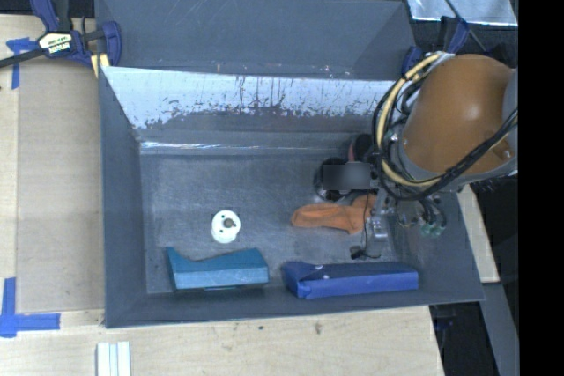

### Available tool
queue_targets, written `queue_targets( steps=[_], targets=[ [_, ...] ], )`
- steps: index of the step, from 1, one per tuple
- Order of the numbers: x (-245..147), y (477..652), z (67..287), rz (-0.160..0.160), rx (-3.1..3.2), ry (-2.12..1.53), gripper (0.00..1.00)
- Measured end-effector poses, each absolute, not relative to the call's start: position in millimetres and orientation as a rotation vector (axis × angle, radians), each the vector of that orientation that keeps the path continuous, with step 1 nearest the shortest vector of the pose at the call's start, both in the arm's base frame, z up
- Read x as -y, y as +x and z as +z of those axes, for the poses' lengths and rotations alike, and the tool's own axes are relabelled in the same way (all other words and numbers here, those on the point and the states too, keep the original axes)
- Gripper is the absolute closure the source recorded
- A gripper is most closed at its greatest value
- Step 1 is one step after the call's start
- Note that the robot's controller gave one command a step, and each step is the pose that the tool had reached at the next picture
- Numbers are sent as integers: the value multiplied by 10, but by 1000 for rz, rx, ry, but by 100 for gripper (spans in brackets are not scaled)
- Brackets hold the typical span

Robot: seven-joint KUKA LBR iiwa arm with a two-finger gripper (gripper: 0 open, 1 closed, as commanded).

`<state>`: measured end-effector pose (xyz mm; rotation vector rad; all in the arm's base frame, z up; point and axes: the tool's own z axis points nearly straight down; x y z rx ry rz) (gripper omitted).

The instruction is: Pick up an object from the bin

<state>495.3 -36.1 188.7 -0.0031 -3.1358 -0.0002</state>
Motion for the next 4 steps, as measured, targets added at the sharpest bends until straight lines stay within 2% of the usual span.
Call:
queue_targets(
  steps=[1,2,3,4],
  targets=[
    [361,4970,1930,1,3144,-1,0],
    [241,5195,1495,1,3153,-14,0],
    [308,5255,918,1,3140,-161,100],
    [308,5255,918,1,3140,-160,100]
  ],
)
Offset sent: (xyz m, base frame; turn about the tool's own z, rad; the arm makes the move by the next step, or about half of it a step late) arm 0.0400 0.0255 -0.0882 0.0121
